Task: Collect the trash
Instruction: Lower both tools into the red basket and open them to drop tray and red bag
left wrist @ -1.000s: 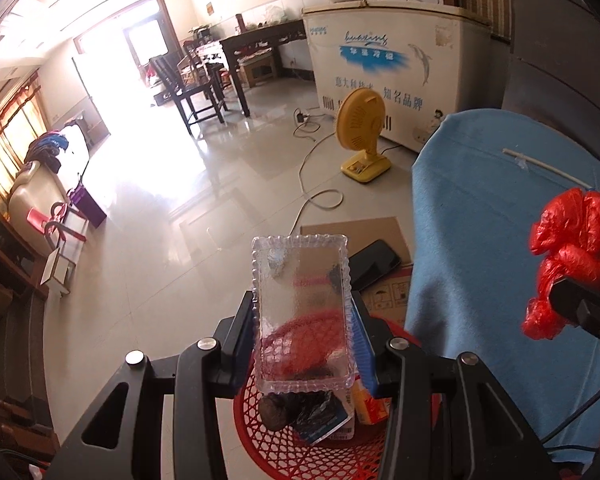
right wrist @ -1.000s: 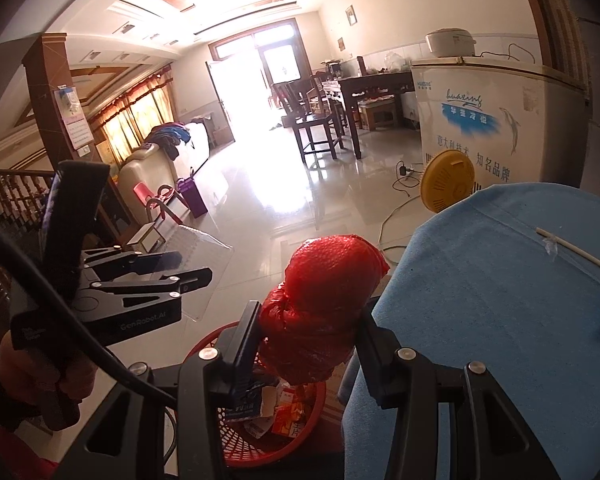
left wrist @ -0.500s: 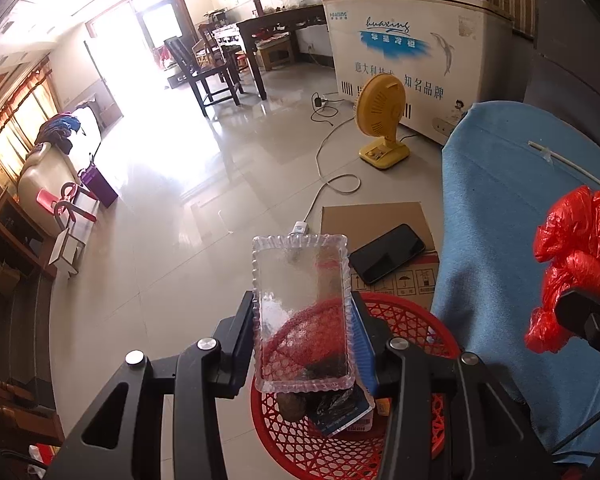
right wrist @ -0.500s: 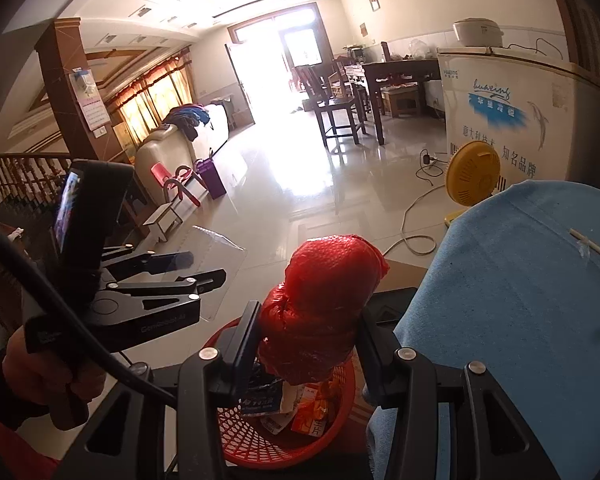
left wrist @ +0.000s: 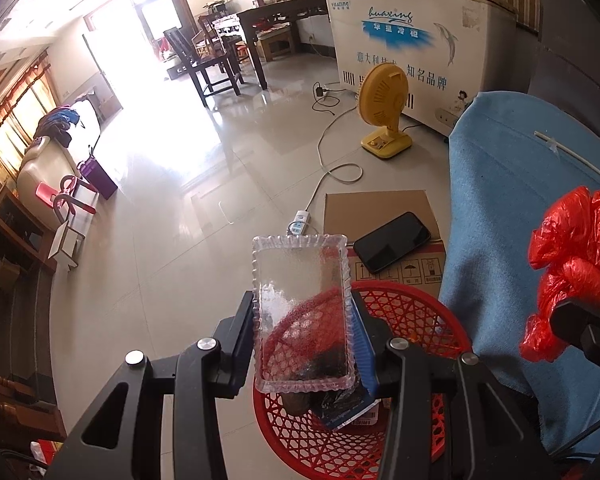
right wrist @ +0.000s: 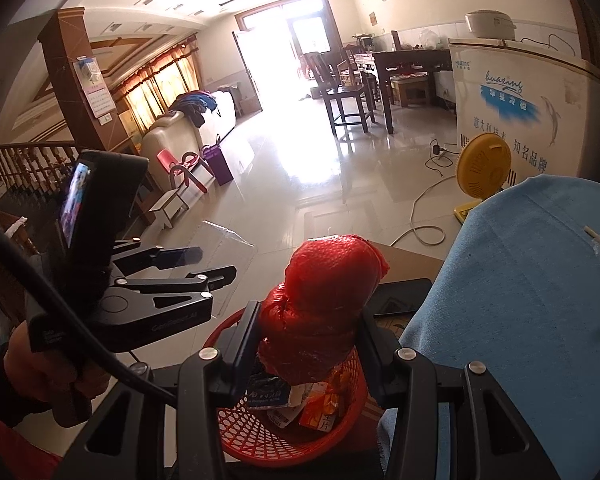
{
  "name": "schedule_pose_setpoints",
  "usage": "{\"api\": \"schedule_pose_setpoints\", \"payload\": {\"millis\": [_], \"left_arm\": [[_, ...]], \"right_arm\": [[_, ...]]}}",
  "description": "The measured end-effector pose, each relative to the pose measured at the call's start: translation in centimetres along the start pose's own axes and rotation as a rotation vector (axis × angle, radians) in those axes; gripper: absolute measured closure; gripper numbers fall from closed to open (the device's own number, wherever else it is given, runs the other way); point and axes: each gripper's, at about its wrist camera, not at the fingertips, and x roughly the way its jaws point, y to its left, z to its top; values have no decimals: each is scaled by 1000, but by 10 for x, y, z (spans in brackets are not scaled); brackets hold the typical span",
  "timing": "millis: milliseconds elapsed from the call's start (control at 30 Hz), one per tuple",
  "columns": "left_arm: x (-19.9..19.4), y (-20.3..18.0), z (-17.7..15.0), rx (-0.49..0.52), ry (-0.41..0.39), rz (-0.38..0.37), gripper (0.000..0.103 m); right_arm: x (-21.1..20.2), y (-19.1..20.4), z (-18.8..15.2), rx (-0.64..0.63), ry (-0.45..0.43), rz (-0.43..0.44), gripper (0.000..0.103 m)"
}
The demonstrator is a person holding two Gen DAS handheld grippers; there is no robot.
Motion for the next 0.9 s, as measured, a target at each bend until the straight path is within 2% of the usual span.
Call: {"api": "schedule_pose_setpoints", "payload": {"millis": [900], "left_arm": [[29,3,-14,11,105,-23,57]], "right_arm": [[26,3,-5,-5,91,18,53]]}}
